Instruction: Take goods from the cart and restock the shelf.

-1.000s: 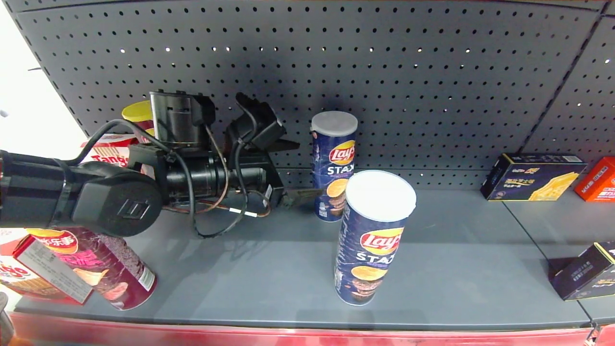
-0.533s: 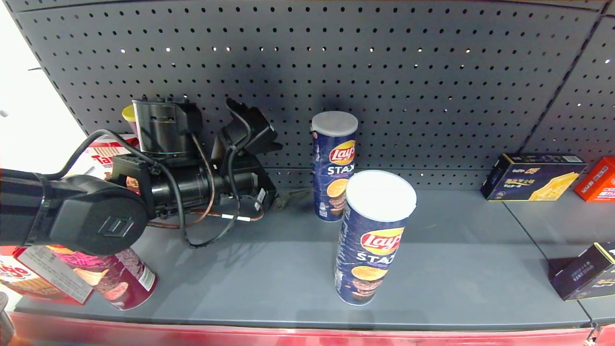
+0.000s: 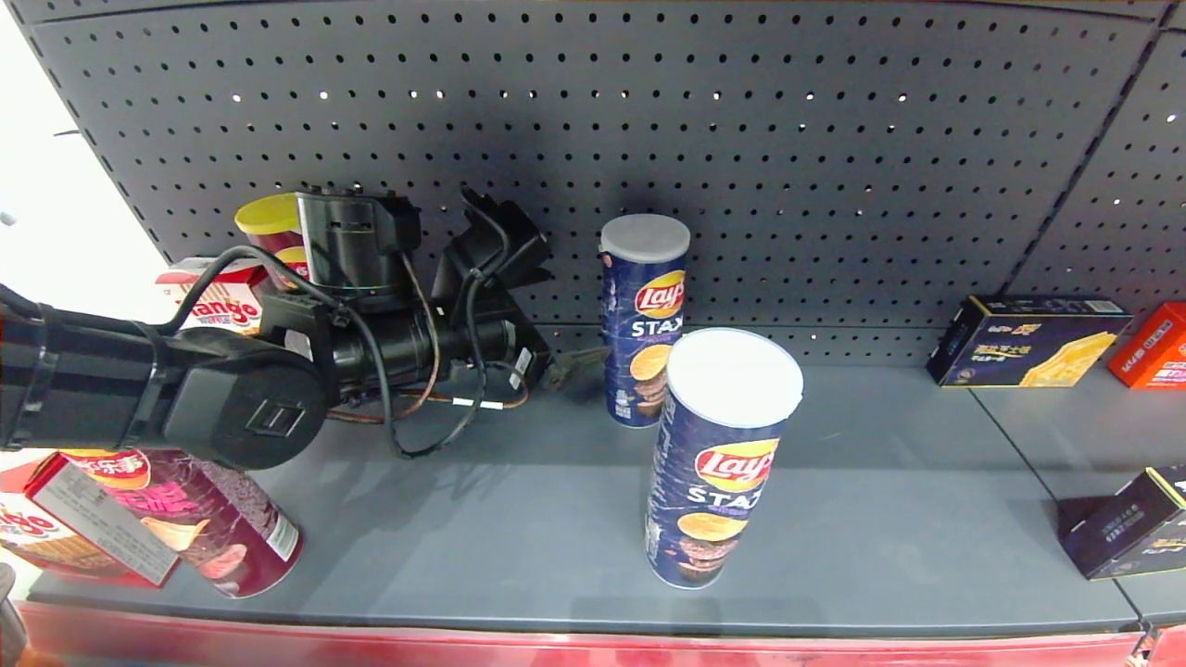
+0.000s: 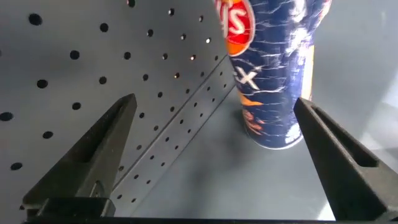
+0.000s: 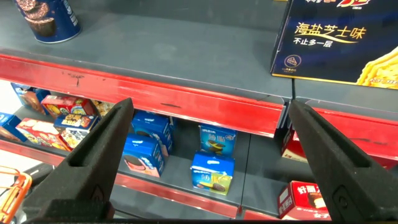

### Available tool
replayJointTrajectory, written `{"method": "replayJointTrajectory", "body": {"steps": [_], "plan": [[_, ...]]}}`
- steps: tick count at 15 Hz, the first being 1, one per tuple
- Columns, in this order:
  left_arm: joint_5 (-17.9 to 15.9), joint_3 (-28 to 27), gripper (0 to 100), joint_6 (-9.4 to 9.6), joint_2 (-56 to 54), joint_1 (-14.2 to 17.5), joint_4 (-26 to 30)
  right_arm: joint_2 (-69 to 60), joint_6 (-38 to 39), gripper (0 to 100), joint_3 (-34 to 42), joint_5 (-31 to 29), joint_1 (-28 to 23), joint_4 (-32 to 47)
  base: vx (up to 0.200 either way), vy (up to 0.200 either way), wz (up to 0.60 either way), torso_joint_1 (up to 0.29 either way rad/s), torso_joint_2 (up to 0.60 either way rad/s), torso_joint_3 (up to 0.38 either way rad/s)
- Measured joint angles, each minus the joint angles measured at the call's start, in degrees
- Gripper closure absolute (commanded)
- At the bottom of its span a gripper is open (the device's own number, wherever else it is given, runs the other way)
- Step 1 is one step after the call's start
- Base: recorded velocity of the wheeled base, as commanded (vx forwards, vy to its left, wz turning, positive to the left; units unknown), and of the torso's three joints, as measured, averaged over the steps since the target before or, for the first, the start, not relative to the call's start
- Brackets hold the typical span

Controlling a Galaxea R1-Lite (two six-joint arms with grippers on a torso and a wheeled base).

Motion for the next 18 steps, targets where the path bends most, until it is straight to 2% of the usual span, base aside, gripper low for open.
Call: {"method": "replayJointTrajectory", "body": {"steps": [11, 15, 18], "plan": [[1.84, -0.72, 0, -0.27, 2.08, 0.37, -0.4, 0.0, -0.02, 0, 0.0, 0.0, 0.0, 0.0, 0.0, 0.0, 0.0, 0.0, 0.0, 0.0], [3.51, -2.54, 0, -2.18, 3.35, 0.28, -2.49, 0.0, -0.02, 0, 0.0, 0.0, 0.0, 0.0, 0.0, 0.0, 0.0, 0.0, 0.0, 0.0], [3.54, -1.71, 0, -2.18, 3.77, 0.2, -2.88, 0.0, -0.02, 0, 0.0, 0.0, 0.0, 0.0, 0.0, 0.0, 0.0, 0.0, 0.0, 0.0]]}}
